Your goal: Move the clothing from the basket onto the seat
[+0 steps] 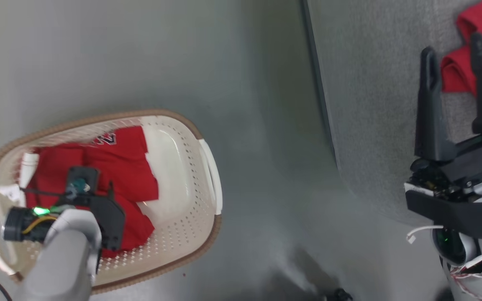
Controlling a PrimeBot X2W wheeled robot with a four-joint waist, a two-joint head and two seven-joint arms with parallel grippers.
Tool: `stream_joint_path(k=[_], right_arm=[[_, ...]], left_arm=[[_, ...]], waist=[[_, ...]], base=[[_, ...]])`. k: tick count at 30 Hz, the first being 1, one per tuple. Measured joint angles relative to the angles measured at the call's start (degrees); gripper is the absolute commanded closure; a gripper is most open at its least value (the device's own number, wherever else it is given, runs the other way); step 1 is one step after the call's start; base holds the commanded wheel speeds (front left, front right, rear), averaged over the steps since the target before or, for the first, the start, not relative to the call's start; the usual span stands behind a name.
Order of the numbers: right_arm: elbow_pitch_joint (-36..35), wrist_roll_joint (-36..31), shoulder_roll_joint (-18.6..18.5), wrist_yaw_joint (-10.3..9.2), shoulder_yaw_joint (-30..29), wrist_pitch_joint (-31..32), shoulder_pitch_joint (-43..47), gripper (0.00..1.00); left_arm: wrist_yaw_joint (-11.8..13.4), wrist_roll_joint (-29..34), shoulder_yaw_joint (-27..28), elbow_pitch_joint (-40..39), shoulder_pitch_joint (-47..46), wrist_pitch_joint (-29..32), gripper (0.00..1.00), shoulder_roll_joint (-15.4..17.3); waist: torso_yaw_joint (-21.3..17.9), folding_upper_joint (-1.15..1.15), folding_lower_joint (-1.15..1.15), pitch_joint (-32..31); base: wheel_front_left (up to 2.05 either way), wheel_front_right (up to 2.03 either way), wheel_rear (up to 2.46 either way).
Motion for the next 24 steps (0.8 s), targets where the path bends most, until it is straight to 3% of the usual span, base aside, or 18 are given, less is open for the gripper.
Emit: stream_joint_path(k=[13,14,16,17,24], right_arm=[[0.08,0.01,0.75,0.44,-0.47,-1.12,-1.74,0.0],[0.21,0.01,0.78,0.44,-0.47,-1.38,-1.75,0.0],[0.38,0.01,0.93,0.52,-0.43,-1.57,-1.76,0.0],[0.49,0.01,1.0,0.52,-0.38,-1.58,-1.79,0.0],[1.78,0.01,1.23,1.09,-0.44,-2.03,-2.95,0.0]], left_arm=[[0.37,0.23,0.94,7.25,-3.71,3.11,0.0,0.68],[0.48,0.23,0.92,7.77,-4.11,3.55,0.04,0.65],[0.48,0.24,0.88,8.46,-4.97,4.24,0.6,0.65],[0.49,0.32,0.83,9.03,-5.44,4.55,1.0,0.59],[0.51,0.33,0.71,11.09,-6.75,4.94,1.0,-0.25]], waist=[[-3.63,0.0,0.0,8.07],[-3.82,-0.01,0.0,8.34],[-4.13,0.0,-0.01,8.78],[-4.24,0.0,-0.01,8.94],[-4.22,0.0,-0.01,8.85]], base=[[0.0,0.0,0.0],[0.0,0.0,0.0],[0.0,0.0,0.0],[0.0,0.0,0.0],[0.0,0.0,0.0]])
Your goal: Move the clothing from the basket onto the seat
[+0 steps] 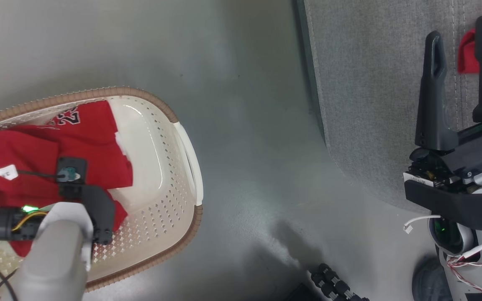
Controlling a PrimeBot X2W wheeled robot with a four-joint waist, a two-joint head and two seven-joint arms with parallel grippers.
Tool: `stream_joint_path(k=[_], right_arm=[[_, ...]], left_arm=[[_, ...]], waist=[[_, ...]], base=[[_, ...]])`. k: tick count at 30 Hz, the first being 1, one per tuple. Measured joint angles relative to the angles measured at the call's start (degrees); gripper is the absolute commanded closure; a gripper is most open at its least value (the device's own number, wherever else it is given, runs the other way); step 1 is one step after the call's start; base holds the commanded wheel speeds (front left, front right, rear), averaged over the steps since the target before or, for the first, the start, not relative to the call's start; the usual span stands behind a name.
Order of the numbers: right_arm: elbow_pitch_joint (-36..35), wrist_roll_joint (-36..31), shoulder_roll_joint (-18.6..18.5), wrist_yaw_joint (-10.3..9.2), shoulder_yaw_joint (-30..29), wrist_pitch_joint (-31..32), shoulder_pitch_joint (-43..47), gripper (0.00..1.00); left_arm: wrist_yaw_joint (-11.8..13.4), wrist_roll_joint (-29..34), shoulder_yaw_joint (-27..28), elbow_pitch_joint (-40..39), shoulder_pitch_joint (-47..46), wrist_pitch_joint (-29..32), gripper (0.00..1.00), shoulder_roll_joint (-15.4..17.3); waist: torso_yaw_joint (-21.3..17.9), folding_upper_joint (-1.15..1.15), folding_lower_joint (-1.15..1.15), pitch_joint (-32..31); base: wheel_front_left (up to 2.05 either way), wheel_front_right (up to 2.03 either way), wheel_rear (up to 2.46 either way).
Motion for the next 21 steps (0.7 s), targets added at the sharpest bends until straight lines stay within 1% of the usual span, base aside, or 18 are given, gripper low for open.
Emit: stream_joint_path(k=[2,13,21], right_arm=[[0.4,0.0,-0.01,0.43,-0.01,0.0,0.02,0.0],[3.42,-0.2,-0.33,1.08,-0.71,-0.08,0.01,0.0],[7.14,-0.2,-0.9,1.88,-0.76,-0.32,0.02,0.0]], left_arm=[[0.01,0.0,-0.15,0.32,-0.12,-0.04,1.0,-0.99],[-0.09,-0.03,-1.16,2.0,-0.17,-3.18,1.0,-5.93],[-1.31,-0.89,-0.67,2.86,0.36,-7.34,1.0,-7.23]], waist=[[0.23,0.0,0.0,-0.34],[2.65,-0.01,0.0,-4.02],[5.02,-0.01,0.0,-8.39]], base=[[0.0,0.0,0.0],[0.0,0.0,0.0],[0.0,0.0,0.0]])
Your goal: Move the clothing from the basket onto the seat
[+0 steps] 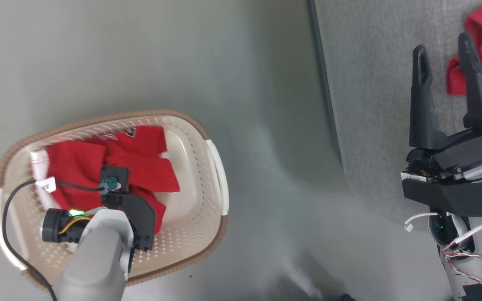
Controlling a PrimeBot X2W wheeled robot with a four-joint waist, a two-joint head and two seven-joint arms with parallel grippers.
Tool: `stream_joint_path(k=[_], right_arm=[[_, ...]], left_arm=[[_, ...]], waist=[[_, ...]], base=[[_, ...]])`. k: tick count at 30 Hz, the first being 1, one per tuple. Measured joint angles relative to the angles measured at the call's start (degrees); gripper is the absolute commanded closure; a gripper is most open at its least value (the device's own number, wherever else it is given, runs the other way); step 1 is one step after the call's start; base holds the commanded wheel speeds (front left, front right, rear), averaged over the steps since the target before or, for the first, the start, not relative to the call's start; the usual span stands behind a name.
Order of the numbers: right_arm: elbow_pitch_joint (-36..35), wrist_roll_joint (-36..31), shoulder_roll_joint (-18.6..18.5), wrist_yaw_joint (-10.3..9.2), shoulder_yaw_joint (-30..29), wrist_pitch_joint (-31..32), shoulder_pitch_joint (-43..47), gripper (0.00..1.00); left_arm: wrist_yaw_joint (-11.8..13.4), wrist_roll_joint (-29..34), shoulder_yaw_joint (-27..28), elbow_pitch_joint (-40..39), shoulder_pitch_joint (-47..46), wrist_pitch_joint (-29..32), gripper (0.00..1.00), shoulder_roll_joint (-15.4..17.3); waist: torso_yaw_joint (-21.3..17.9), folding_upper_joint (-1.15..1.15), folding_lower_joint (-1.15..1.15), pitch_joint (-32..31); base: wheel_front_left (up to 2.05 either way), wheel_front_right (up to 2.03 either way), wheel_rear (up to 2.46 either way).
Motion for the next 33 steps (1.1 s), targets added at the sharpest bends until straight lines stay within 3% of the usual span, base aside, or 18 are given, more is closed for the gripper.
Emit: stream_joint_path(k=[11,21,33], right_arm=[[7.08,-0.02,-0.49,0.53,0.46,-0.16,2.61,0.0],[13.13,0.03,-0.43,1.01,1.03,-0.15,7.55,0.0],[17.59,0.35,0.26,1.08,2.1,-0.16,14.07,0.0]], left_arm=[[-1.38,-3.33,1.58,0.31,3.81,-6.89,1.0,-1.55],[-4.32,-5.0,1.42,-0.47,6.67,-13.03,1.0,-2.25],[-6.35,-6.46,2.19,-3.32,11.35,-15.46,1.0,-2.35]], waist=[[3.51,0.0,0.0,-7.87],[7.09,0.0,-0.01,-16.96],[10.25,-0.01,-0.01,-27.37]], base=[[0.0,0.0,0.0],[0.0,0.0,0.0],[0.0,0.0,0.0]])
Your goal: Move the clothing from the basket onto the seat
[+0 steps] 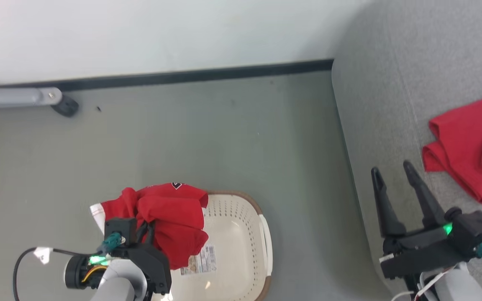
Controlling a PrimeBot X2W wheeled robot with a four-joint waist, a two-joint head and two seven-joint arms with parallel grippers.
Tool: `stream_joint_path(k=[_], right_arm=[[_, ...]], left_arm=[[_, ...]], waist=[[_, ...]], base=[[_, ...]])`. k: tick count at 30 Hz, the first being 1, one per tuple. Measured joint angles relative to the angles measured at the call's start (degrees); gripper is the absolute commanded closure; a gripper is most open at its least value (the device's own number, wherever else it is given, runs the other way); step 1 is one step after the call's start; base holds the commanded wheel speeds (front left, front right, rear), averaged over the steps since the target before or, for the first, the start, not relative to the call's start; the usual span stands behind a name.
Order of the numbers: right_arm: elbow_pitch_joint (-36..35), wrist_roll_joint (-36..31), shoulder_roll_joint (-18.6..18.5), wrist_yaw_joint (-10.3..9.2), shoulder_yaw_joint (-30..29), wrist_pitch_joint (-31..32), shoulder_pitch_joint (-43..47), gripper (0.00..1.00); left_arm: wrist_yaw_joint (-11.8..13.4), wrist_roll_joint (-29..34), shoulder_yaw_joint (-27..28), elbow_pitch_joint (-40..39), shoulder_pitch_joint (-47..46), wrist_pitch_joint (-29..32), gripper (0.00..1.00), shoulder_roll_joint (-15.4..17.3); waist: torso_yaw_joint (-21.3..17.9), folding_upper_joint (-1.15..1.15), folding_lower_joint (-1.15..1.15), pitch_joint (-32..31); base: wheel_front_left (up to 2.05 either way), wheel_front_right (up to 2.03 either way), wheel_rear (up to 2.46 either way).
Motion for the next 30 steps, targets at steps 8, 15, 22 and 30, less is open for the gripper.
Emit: stream_joint_path(k=[8,15,22,30], right_arm=[[1.85,0.34,0.9,0.26,1.29,0.01,4.0,0.0],[2.52,0.35,1.46,0.42,2.48,0.01,7.53,0.0],[2.47,0.44,1.49,0.42,3.08,0.01,10.93,0.0],[1.32,0.44,1.57,0.42,3.69,0.09,13.76,0.0]], left_arm=[[-0.99,-0.29,0.35,-3.54,3.74,-0.25,1.0,-0.09],[-1.48,-0.27,0.36,-9.34,8.43,-0.43,1.0,-0.05],[-1.48,-0.15,0.45,-16.92,12.34,-0.46,1.0,-0.01],[-1.23,0.27,0.64,-25.1,17.66,-0.46,1.0,0.24]], waist=[[1.31,0.0,0.0,-6.12],[1.88,0.0,0.0,-12.0],[1.93,0.0,0.0,-16.84],[1.76,0.0,0.01,-20.69]], base=[[0.0,0.0,0.0],[0.0,0.0,0.0],[0.0,0.0,0.0],[0.0,0.0,0.0]])
